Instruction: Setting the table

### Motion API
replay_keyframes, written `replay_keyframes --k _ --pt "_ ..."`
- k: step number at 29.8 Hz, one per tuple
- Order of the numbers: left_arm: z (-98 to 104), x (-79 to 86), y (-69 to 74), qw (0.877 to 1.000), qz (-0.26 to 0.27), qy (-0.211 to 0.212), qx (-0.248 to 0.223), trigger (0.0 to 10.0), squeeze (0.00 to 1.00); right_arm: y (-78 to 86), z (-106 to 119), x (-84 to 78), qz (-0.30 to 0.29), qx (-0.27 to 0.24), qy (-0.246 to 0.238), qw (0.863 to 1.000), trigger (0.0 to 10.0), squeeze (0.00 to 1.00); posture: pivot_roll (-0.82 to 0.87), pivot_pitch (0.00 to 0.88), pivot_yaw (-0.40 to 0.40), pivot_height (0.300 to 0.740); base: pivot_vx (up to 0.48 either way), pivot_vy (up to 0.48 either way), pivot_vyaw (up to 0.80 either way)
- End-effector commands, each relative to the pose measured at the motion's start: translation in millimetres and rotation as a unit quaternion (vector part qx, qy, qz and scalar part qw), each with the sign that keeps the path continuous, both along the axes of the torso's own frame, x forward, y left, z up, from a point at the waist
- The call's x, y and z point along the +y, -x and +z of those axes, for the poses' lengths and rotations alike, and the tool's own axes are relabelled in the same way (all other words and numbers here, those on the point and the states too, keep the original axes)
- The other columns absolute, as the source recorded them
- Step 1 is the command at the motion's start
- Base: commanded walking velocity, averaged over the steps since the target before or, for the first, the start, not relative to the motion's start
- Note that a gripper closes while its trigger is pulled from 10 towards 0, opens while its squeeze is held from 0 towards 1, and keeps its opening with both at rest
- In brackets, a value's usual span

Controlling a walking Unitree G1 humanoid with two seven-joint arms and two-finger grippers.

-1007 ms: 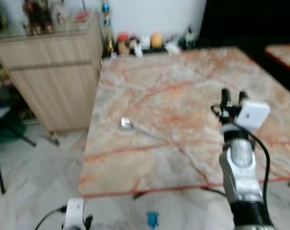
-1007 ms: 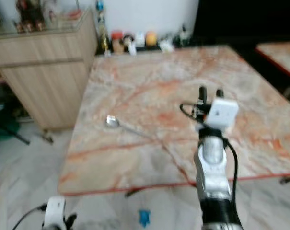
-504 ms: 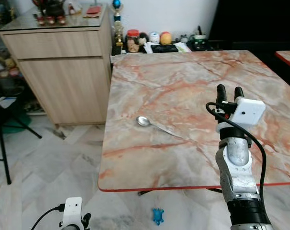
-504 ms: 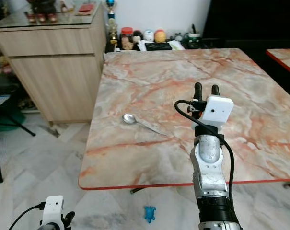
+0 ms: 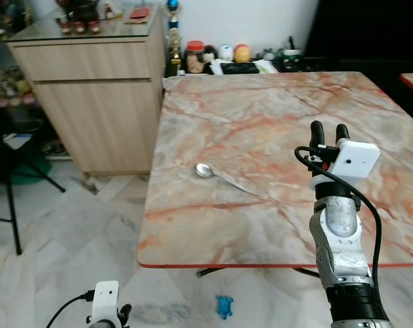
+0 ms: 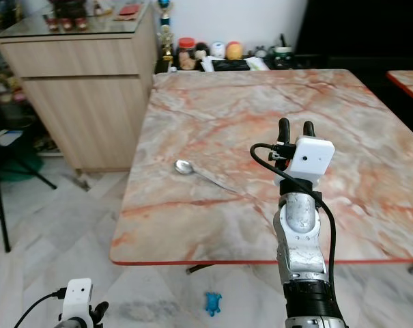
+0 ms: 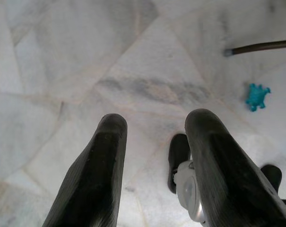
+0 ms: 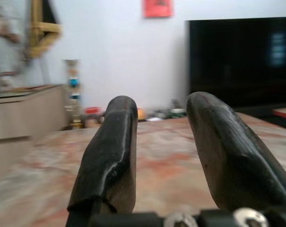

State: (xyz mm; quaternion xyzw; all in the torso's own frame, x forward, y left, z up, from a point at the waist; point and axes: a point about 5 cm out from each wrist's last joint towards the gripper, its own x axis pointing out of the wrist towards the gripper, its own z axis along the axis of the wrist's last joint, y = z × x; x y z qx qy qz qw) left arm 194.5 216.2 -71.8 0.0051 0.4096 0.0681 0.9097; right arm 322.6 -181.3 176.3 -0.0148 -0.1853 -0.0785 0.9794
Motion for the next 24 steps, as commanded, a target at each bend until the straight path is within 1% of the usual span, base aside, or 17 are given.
replay_keyframes --k 1,6,13,16,21,22,24 --pt "-0.1 2.2 0.8 1.0 0.001 -0.002 0.004 10.0 0.0 -0.5 2.5 2.9 0.006 -0.004 -0.002 1.0 10.0 0.0 0.07 0.0 0.009 0.74 0.337 0.0 0.0" --pt "1.1 1.0 -1.7 1.0 0.001 0.0 -0.002 10.0 0.0 -0.7 1.5 3.2 0.008 -0.001 0.003 1.0 10.0 0.0 0.07 0.0 0.009 0.74 0.34 0.0 0.0" --pt "1.8 -2.0 -3.8 1.0 -0.003 0.003 -0.007 10.0 0.0 -0.7 -0.6 6.1 0.022 0.005 0.002 1.0 10.0 0.0 0.07 0.0 0.009 0.74 0.0 0.0 0.0" --pt "1.8 -2.2 -3.9 1.0 -0.003 0.003 -0.007 10.0 0.0 -0.6 -1.3 7.7 0.035 0.01 0.012 0.999 10.0 0.0 0.07 0.0 0.007 0.74 0.0 0.0 0.0" --pt "2.0 -2.5 -4.4 1.0 -0.003 0.003 -0.008 10.0 0.0 -0.4 -1.4 3.7 0.039 0.016 0.02 0.999 10.0 0.0 0.06 0.0 0.007 0.74 0.0 0.0 0.0" --pt "2.0 -2.7 -4.5 1.0 -0.003 0.003 -0.008 10.0 0.0 -1.1 -3.1 2.2 0.042 0.028 0.031 0.998 10.0 0.0 0.06 0.0 0.007 0.74 0.0 0.0 0.0" --pt "2.1 -2.9 -4.7 1.0 -0.003 0.003 -0.008 10.0 0.0 -1.8 -5.6 1.0 0.05 0.039 0.037 0.997 10.0 0.0 0.06 0.0 0.006 0.74 0.0 0.0 0.0"
